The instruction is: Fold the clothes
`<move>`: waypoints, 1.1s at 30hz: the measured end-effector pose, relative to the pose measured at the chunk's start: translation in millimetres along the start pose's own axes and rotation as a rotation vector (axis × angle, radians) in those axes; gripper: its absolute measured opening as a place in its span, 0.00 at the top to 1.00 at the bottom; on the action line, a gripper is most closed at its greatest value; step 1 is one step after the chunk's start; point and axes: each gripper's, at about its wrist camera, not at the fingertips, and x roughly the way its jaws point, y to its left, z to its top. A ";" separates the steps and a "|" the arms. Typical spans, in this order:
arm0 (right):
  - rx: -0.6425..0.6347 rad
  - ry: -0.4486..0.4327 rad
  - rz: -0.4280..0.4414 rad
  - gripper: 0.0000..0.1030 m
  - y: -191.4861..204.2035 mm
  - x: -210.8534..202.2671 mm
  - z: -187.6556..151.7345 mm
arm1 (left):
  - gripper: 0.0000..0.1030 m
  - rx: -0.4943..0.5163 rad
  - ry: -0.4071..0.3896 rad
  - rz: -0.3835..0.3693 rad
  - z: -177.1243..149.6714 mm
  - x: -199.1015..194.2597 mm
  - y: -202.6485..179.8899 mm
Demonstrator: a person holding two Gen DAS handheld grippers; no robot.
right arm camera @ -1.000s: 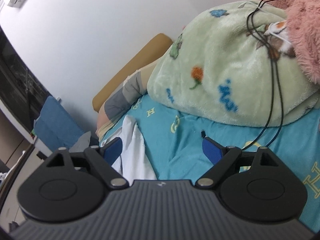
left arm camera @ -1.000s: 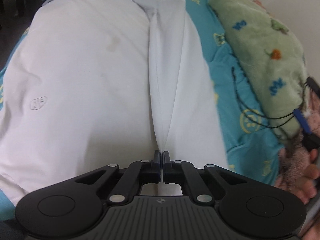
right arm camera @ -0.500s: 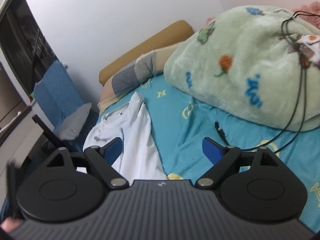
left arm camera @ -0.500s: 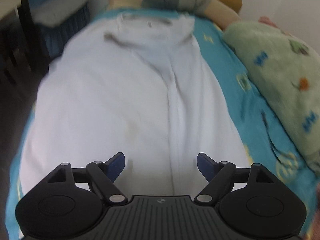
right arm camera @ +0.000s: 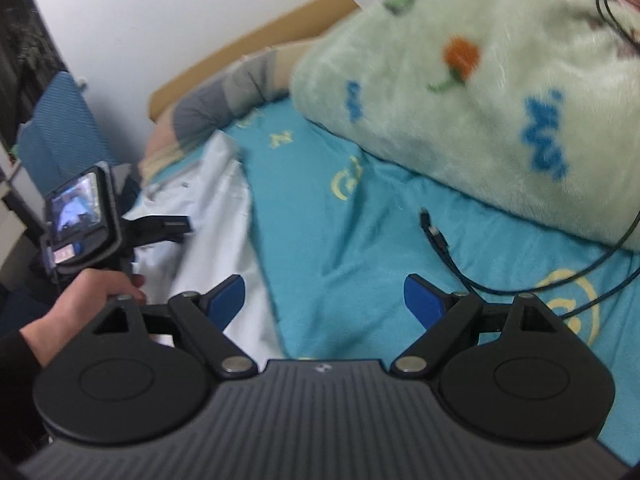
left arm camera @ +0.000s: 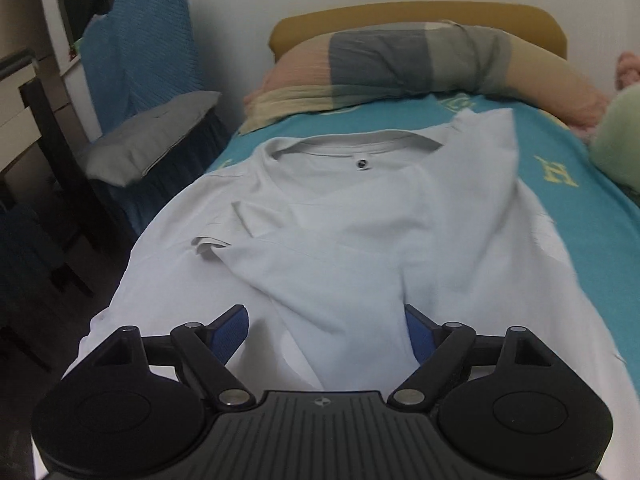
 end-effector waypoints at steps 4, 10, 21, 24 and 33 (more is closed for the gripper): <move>0.041 0.032 -0.007 0.15 -6.0 10.6 -2.4 | 0.19 -0.170 -0.006 -0.021 -1.6 -0.6 41.2; 0.019 0.018 -0.001 0.15 0.1 3.7 -3.4 | 0.18 -0.213 0.025 0.137 -9.6 -7.6 100.9; -0.026 -0.016 0.064 0.15 10.0 -9.5 -2.1 | 0.19 -0.323 0.078 -0.089 -19.4 -70.2 132.1; -0.061 -0.040 0.105 0.15 17.9 -14.0 -2.6 | 0.18 -0.294 0.035 -0.144 -24.6 -103.2 118.1; -0.128 -0.117 0.210 0.15 31.4 -37.6 1.9 | 0.15 -0.128 -0.062 -0.230 -38.2 -234.1 100.0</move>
